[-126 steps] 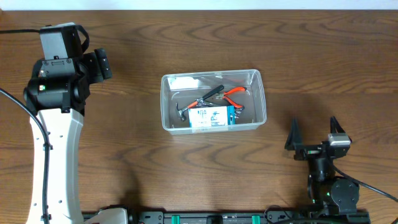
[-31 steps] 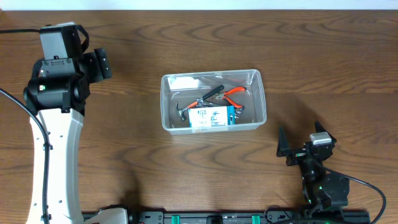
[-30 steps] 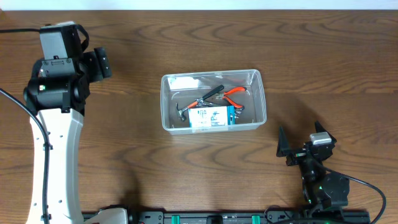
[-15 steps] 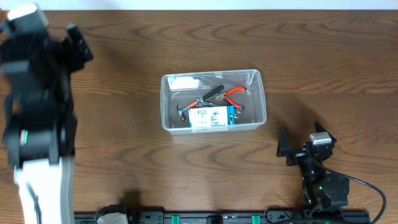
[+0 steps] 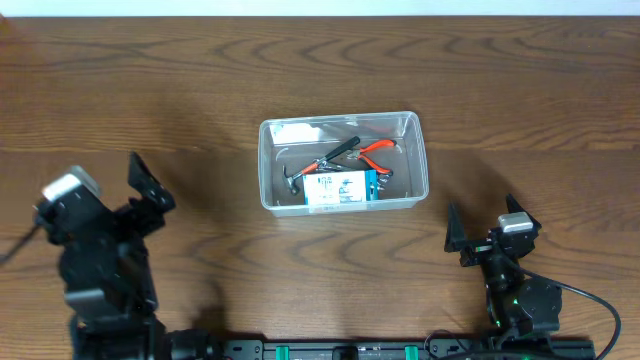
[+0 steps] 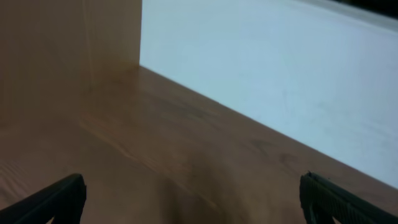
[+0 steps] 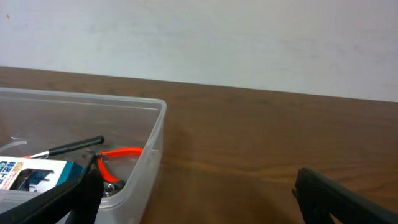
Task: Pack container
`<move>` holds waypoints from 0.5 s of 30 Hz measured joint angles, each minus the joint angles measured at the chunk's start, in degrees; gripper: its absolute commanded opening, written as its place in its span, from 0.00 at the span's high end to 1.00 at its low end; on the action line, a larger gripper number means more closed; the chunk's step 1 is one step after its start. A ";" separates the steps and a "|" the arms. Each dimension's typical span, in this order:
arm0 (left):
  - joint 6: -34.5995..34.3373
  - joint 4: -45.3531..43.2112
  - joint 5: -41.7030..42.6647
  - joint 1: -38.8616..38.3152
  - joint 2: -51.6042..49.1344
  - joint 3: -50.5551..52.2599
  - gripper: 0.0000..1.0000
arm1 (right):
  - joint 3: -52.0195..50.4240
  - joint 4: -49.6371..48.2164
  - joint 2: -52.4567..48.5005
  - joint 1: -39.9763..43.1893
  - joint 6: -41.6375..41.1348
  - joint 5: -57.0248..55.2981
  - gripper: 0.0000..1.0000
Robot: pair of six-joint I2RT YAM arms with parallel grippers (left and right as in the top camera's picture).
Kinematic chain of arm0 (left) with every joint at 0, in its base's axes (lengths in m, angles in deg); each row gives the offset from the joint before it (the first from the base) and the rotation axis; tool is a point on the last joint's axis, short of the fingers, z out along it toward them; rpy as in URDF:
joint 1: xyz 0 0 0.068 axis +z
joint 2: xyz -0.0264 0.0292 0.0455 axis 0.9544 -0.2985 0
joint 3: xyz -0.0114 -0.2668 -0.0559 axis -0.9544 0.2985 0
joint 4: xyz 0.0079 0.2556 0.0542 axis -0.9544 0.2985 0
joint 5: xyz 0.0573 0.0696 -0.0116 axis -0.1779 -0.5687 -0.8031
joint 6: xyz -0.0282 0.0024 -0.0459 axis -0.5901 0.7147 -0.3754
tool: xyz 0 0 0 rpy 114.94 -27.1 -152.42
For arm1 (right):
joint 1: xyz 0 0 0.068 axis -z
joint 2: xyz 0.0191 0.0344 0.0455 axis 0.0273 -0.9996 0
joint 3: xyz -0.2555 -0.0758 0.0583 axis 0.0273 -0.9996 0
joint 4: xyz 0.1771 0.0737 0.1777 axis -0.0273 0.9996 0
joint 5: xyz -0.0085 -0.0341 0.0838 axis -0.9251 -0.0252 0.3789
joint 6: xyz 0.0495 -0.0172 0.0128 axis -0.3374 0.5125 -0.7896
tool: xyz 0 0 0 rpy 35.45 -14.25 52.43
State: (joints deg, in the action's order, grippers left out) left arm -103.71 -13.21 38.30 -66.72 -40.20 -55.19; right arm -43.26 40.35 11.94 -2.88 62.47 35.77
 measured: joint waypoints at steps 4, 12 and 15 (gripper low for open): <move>-2.91 -3.69 0.00 0.00 5.81 9.16 0.02 | 0.00 0.00 -0.02 0.00 0.02 0.02 0.01; -6.86 -8.04 0.37 -0.37 13.68 21.33 0.02 | 0.00 -0.02 0.00 0.00 0.00 0.02 0.01; -7.28 -9.77 0.46 -1.20 15.96 24.68 0.02 | 0.00 0.00 -0.02 0.00 0.02 0.00 0.01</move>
State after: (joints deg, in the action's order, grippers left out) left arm -110.99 -22.98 38.76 -67.92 -24.25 -30.51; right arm -43.26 40.35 11.92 -2.88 62.49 35.77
